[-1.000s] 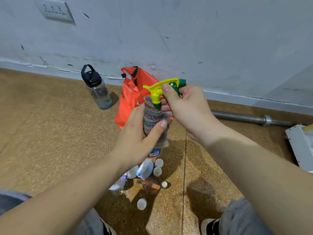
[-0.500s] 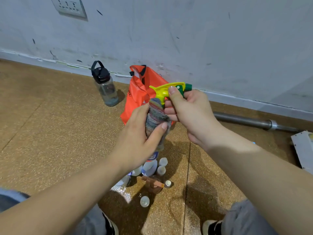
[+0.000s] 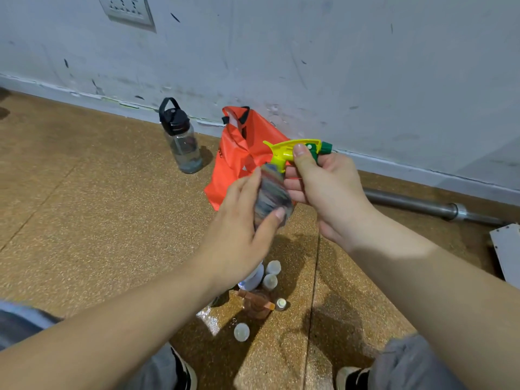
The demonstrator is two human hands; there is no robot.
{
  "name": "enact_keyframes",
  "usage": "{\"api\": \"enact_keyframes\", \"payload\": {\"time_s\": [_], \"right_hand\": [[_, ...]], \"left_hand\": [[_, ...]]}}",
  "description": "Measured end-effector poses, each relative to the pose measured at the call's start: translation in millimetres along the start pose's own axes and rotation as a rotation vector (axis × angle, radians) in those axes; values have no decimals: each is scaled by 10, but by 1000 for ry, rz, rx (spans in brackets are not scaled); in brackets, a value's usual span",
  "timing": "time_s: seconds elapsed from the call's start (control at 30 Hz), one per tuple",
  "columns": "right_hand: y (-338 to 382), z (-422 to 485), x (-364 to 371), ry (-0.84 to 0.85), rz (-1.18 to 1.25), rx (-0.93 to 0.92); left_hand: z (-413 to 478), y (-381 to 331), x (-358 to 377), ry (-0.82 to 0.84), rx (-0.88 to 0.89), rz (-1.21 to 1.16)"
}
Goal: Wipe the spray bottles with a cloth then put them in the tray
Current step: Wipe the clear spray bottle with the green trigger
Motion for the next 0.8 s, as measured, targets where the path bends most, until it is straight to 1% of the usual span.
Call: {"api": "enact_keyframes", "payload": {"time_s": [0.03,0.07,0.1,0.2,0.27,0.33,0.37,0.4,0.47,0.5,0.53,0.57,0.6,0.63,0.73,0.8], "right_hand": [[14,-19,20,8,-11,-16],[24,-31,40,14,-12,-31],[34,-41,53,17,-6,-38],[55,-24,45,-10,10,-47],[51,-13,38,-25,10,-42],[33,-3,27,-37,19,-31],[18,6,11,-45,30,-22],[1,15,-1,-54,41,-9],[-39,13,-23,-60,52,11],[-58,3,-26,-54,57,16],[-74,-11,-21,-45,61,21],[-85,-30,-16,-39,61,29],[-89,-46,-19,-40,58,35],[-86,-53,-29,-45,53,36],[-43,-50,-78,-67,38,15],[-44,-44,-124,-95,38,13]], "left_hand": [[-10,-1,-3,-6,67,83],[-16,21,-22,-10,80,74],[-24,98,-38,-5,44,2],[-83,254,-17,61,-160,-305],[-98,315,45,111,-257,-412],[-98,302,94,126,-269,-426],[-88,273,101,107,-236,-368],[-71,234,103,87,-173,-254],[-48,80,98,50,9,72],[-50,-4,106,37,112,196],[-52,-52,123,46,188,247],[-46,-72,114,62,217,240],[-33,-50,103,74,210,192],[-15,34,107,85,165,123],[4,287,133,148,-102,-154],[-16,359,212,199,-206,-292]]}}
Point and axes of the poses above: each hand's wrist, its own z-axis towards the middle knuckle, its own x-axis out of the palm, y = z × x, the point moved 6 cm from there along z, towards the middle knuckle, and after that the axes turned 2 degrees about -z, right-handed, at the moved point
